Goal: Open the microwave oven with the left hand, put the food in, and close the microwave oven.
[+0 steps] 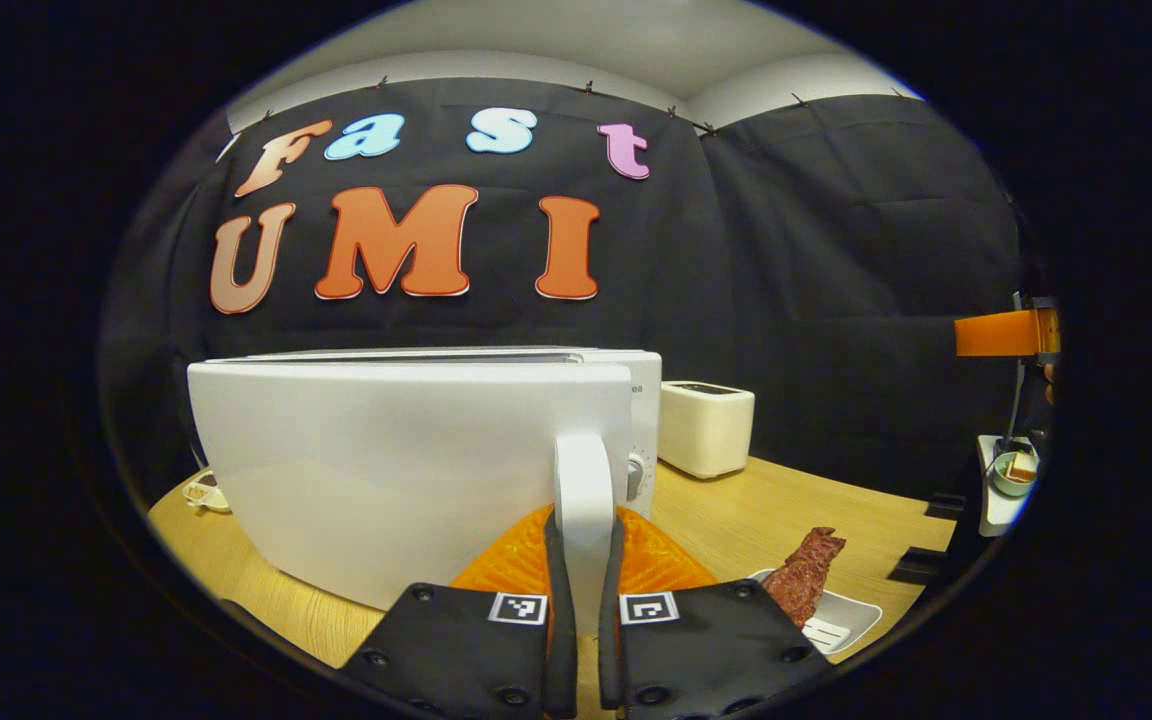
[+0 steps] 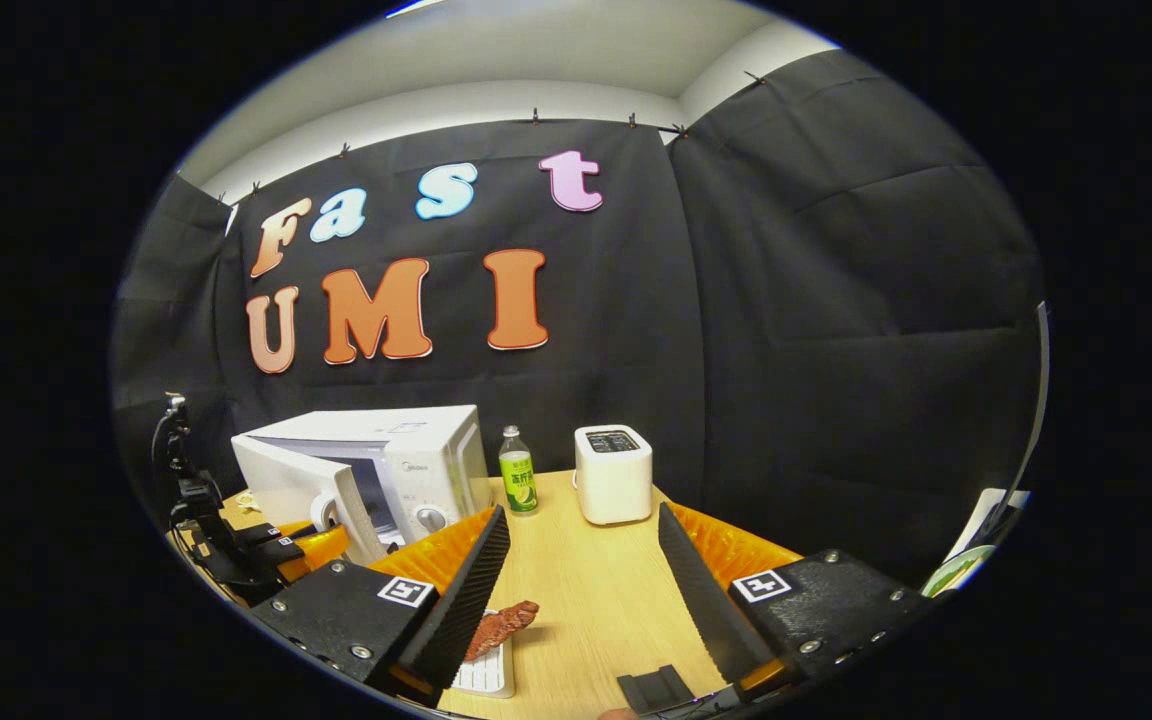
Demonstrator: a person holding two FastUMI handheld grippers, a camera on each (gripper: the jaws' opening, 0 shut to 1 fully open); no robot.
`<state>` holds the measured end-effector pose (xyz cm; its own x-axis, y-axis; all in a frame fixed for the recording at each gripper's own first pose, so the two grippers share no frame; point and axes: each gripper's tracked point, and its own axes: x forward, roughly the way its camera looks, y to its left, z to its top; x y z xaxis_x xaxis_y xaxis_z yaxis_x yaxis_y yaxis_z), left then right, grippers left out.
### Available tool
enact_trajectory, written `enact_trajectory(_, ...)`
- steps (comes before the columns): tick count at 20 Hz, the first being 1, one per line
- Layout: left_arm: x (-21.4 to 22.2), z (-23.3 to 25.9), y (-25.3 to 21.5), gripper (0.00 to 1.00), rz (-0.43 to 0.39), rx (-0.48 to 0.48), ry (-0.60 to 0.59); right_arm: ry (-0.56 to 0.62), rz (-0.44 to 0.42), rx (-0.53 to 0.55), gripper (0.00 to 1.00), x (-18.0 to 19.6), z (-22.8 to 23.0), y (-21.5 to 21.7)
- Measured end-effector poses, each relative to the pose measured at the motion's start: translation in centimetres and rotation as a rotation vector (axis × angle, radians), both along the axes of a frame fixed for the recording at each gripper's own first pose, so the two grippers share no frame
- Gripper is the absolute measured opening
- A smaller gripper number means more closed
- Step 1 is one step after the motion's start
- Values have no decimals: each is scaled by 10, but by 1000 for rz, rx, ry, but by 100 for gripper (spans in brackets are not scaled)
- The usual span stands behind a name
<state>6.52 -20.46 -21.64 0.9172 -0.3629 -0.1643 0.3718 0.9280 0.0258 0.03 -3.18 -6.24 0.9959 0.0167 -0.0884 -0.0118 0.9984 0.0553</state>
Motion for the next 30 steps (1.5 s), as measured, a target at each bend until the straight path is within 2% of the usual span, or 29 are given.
enact_trajectory(6,-51,6,29,12,-83,-28,33,-20,62,-6,93,-15,12,38)
enact_trajectory(10,-85,13,57,12,-104,-10,17,-47,108,-6,93,-23,22,64)
enact_trajectory(14,-116,18,91,12,-83,0,8,-46,143,4,93,-35,21,87)
enact_trajectory(17,-137,22,123,18,-39,37,-4,-42,164,4,93,-42,22,100)
enact_trajectory(18,-145,23,135,14,-17,38,-1,-42,170,6,93,-46,23,104)
enact_trajectory(19,-154,25,150,25,12,40,0,-47,177,9,93,-48,26,108)
enact_trajectory(22,-182,42,196,31,115,75,-33,-64,191,9,93,-54,31,118)
enact_trajectory(23,-193,47,209,48,136,83,-42,-67,196,7,93,-56,32,121)
enact_trajectory(24,-202,53,224,51,178,91,-57,-68,200,3,93,-57,32,124)
enact_trajectory(27,-224,71,266,100,282,87,-69,-66,205,-2,93,-60,28,128)
enact_trajectory(28,-229,75,275,96,304,75,-64,-63,205,-1,93,-59,27,129)
enact_trajectory(30,-237,92,289,100,332,38,-68,-57,201,-2,93,-61,25,127)
